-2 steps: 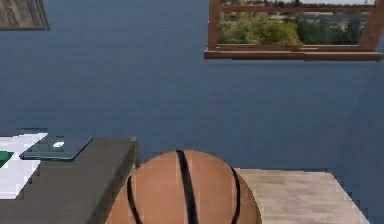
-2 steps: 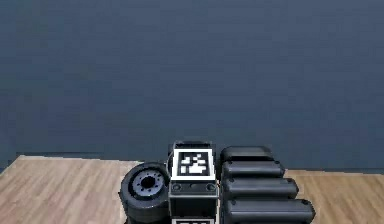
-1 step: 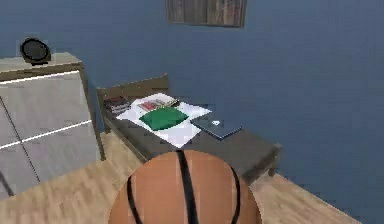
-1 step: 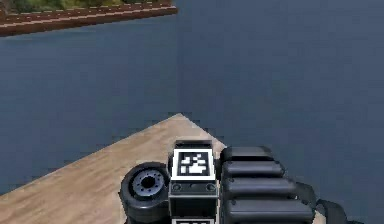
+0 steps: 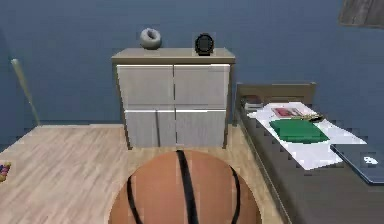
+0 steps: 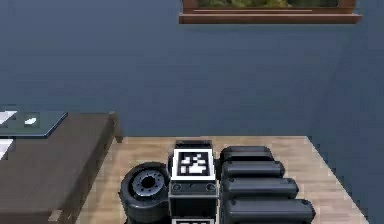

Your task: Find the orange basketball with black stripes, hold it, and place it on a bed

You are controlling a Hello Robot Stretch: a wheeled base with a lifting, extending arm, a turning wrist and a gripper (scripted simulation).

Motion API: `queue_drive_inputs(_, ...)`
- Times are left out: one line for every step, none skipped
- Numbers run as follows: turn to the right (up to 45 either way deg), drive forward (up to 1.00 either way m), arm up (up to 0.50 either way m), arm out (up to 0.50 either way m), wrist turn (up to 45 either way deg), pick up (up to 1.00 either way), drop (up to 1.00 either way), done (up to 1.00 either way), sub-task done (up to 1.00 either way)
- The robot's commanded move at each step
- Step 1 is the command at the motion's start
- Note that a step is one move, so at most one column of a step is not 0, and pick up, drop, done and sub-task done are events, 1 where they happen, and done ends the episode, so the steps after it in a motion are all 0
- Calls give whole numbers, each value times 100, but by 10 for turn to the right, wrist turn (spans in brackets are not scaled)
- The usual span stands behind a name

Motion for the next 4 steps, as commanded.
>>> queue_drive_inputs(0,100,0,0,0,0,0,0,0)
queue_drive_inputs(0,40,0,0,0,0,0,0,0)
queue_drive_inputs(450,0,0,0,0,0,0,0,0)
queue_drive_inputs(270,0,0,0,0,0,0,0,0)
